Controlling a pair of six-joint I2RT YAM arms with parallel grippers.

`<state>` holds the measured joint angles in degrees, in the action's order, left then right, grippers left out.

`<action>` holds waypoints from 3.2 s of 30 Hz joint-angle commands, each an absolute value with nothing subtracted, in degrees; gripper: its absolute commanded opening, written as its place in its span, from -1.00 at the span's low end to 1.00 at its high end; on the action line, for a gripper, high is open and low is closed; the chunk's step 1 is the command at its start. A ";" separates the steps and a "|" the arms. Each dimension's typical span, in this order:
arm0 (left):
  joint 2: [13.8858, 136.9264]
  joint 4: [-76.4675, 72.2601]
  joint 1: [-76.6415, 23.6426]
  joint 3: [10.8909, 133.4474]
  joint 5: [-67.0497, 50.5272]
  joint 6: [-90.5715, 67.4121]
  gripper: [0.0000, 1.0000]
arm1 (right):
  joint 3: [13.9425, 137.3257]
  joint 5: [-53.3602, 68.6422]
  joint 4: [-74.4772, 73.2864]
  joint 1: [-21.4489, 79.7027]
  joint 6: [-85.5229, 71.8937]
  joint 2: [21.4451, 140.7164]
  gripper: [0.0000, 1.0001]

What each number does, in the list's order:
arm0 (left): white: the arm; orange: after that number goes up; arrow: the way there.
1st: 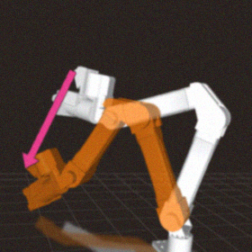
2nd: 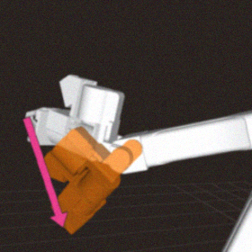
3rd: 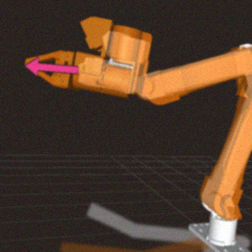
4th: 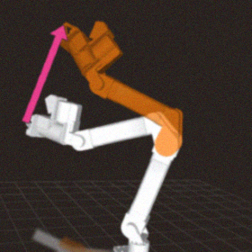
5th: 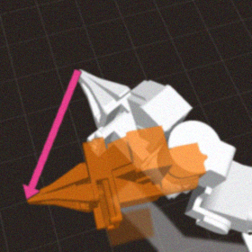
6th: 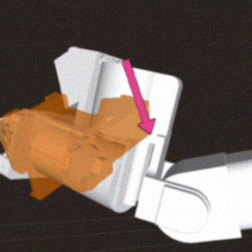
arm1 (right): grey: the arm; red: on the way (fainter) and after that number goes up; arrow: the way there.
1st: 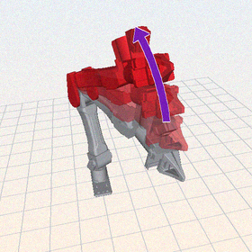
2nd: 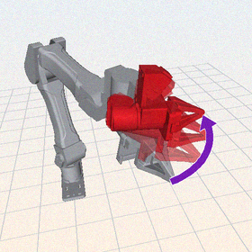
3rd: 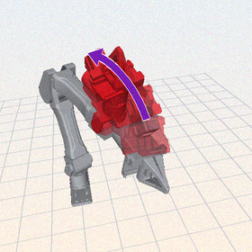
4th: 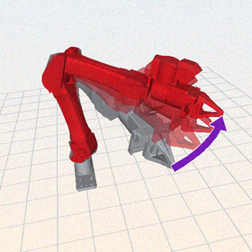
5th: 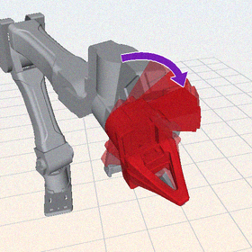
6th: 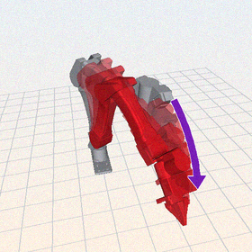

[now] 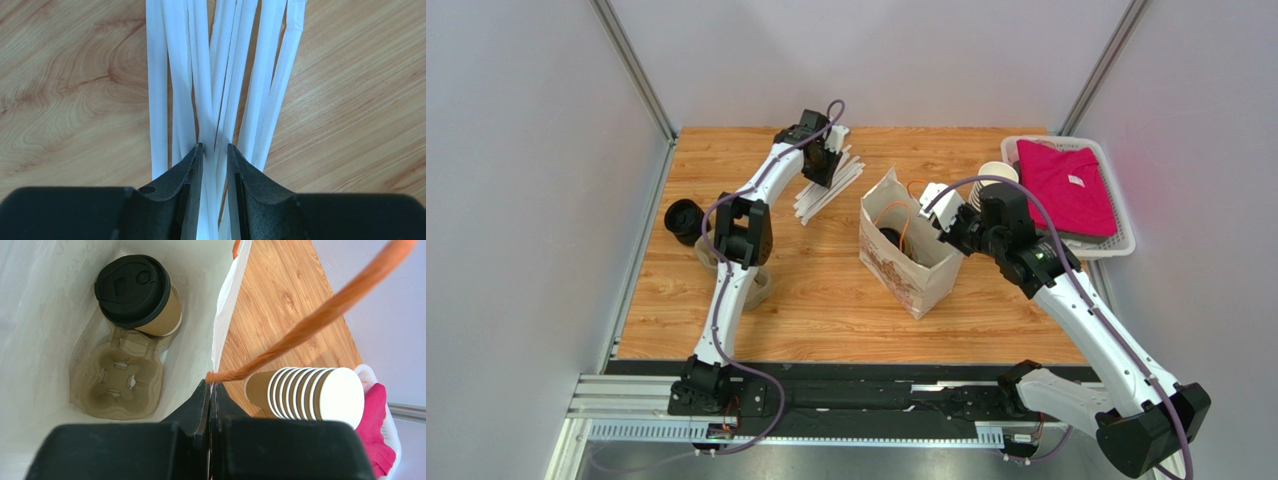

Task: Pack the takeout coffee

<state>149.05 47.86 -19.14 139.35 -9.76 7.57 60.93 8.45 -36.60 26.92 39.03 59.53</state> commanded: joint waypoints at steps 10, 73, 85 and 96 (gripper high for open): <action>146.08 47.55 -19.78 139.31 -9.05 7.47 -0.82 | 62.75 9.32 -35.16 26.72 38.32 59.85 -1.00; 86.75 14.08 -12.74 97.48 -41.83 -19.51 -1.00 | 85.23 13.09 -34.98 26.63 22.60 61.79 0.73; 74.45 -4.21 -22.14 90.44 -44.56 -16.78 -1.00 | 103.79 22.14 -18.40 26.81 -5.41 71.45 0.68; 70.67 -6.41 -30.93 87.10 -40.34 -20.39 -1.00 | 109.87 29.53 -9.67 28.74 -19.07 77.08 0.61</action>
